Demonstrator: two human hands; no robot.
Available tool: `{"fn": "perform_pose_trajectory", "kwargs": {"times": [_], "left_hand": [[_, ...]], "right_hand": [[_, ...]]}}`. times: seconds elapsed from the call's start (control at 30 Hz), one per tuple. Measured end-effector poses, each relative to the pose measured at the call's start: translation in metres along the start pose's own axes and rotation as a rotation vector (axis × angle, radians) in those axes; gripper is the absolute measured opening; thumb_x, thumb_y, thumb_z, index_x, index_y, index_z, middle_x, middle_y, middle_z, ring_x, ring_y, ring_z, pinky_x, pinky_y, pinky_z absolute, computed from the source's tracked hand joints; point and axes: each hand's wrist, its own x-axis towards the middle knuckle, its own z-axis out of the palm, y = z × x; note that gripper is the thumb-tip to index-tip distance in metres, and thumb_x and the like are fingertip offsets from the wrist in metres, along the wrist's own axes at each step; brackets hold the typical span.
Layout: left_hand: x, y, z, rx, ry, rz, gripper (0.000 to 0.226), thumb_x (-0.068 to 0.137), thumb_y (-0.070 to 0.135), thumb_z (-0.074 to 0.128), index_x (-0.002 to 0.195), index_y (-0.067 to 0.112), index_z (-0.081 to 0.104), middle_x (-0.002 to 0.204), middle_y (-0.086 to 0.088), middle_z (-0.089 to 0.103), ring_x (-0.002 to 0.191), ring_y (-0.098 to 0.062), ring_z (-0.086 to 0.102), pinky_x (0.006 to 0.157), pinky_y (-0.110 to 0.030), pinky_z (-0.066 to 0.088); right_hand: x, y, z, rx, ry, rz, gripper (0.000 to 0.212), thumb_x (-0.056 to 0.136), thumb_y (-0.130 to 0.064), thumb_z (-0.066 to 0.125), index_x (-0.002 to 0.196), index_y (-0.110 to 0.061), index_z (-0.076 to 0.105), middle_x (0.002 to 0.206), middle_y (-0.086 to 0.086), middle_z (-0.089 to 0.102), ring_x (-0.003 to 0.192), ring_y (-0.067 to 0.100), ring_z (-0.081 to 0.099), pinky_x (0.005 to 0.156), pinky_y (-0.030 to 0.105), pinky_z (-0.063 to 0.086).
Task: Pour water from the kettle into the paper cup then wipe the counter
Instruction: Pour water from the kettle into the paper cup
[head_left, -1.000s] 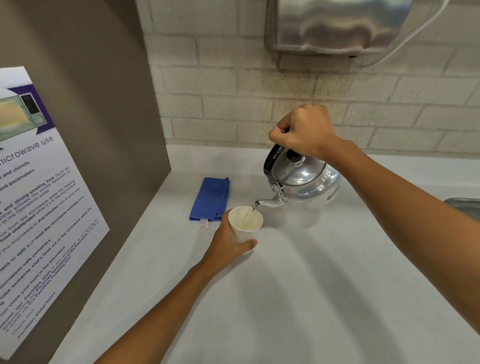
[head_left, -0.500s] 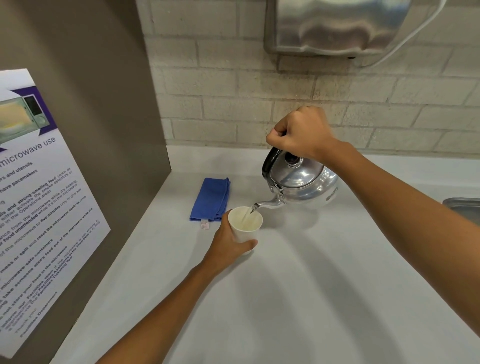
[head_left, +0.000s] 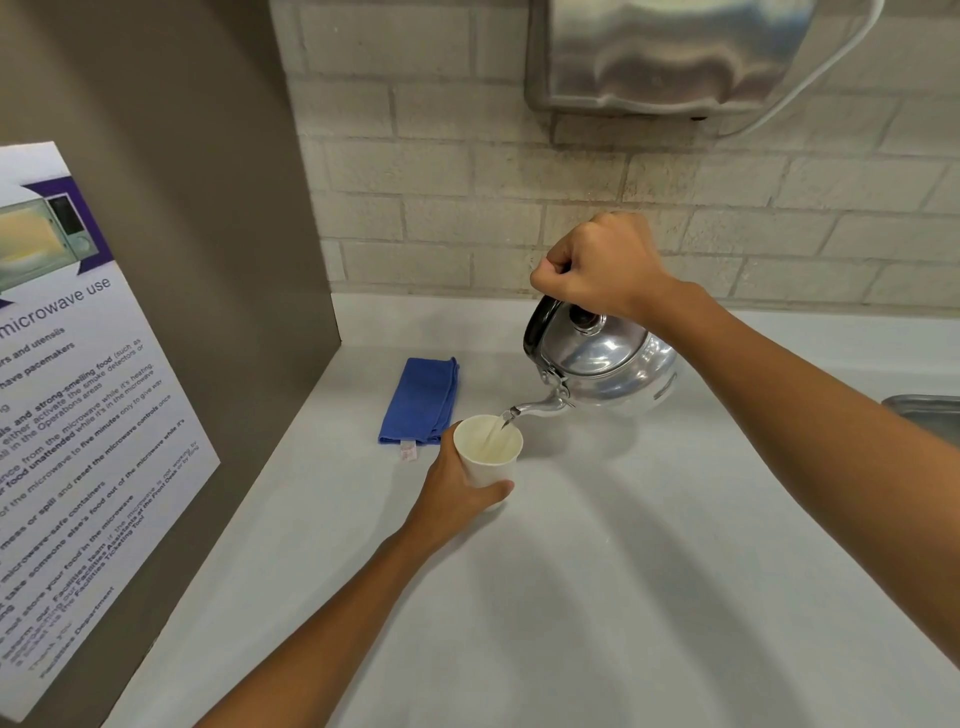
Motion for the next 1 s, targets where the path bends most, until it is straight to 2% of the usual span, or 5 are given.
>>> {"fn": "perform_pose_trajectory", "kwargs": {"times": [0.23, 0.33, 0.53, 0.83, 1.0], "left_hand": [[0.0019, -0.0023, 0.0006, -0.001, 0.004, 0.007, 0.079, 0.065, 0.027, 0.081, 0.119, 0.038, 0.025, 0.116, 0.015, 0.041, 0.107, -0.008, 0.043, 0.083, -0.020, 0.036], [0.0021, -0.0036, 0.0007, 0.001, 0.003, 0.010, 0.080, 0.064, 0.028, 0.081, 0.119, 0.039, 0.024, 0.113, 0.020, 0.040, 0.106, -0.006, 0.043, 0.081, -0.016, 0.035], [0.0029, -0.0061, 0.0007, 0.004, 0.009, 0.008, 0.080, 0.064, 0.028, 0.081, 0.119, 0.039, 0.023, 0.117, 0.014, 0.040, 0.108, -0.009, 0.042, 0.087, -0.024, 0.036], [0.0027, -0.0068, 0.0010, -0.005, 0.006, 0.005, 0.084, 0.065, 0.027, 0.081, 0.128, 0.030, 0.025, 0.118, 0.013, 0.040, 0.109, -0.009, 0.042, 0.087, -0.023, 0.036], [0.0016, -0.0065, 0.0007, -0.017, 0.014, 0.004, 0.081, 0.064, 0.027, 0.081, 0.121, 0.037, 0.025, 0.116, 0.015, 0.041, 0.108, -0.008, 0.043, 0.086, -0.023, 0.036]], "right_hand": [[0.0016, -0.0005, -0.0012, -0.003, -0.006, -0.021, 0.031, 0.064, -0.022, 0.044, 0.039, -0.017, 0.025, 0.037, -0.007, 0.014, 0.039, 0.011, 0.011, 0.046, 0.017, 0.012], [0.0024, -0.0008, -0.0019, -0.008, -0.010, -0.026, 0.032, 0.064, -0.022, 0.044, 0.039, -0.017, 0.024, 0.037, -0.008, 0.012, 0.039, 0.010, 0.010, 0.046, 0.016, 0.011], [0.0031, -0.0004, -0.0025, -0.015, -0.021, -0.036, 0.035, 0.064, -0.022, 0.043, 0.038, -0.020, 0.019, 0.037, -0.007, 0.014, 0.038, 0.009, 0.009, 0.045, 0.017, 0.012], [0.0023, 0.0008, -0.0015, -0.014, -0.024, -0.033, 0.033, 0.065, -0.023, 0.044, 0.039, -0.019, 0.025, 0.037, -0.010, 0.010, 0.038, 0.008, 0.009, 0.046, 0.017, 0.012], [0.0041, -0.0010, -0.0018, -0.011, -0.033, -0.019, 0.030, 0.065, -0.023, 0.045, 0.039, -0.017, 0.031, 0.037, -0.008, 0.014, 0.038, 0.010, 0.011, 0.045, 0.017, 0.013]]}}
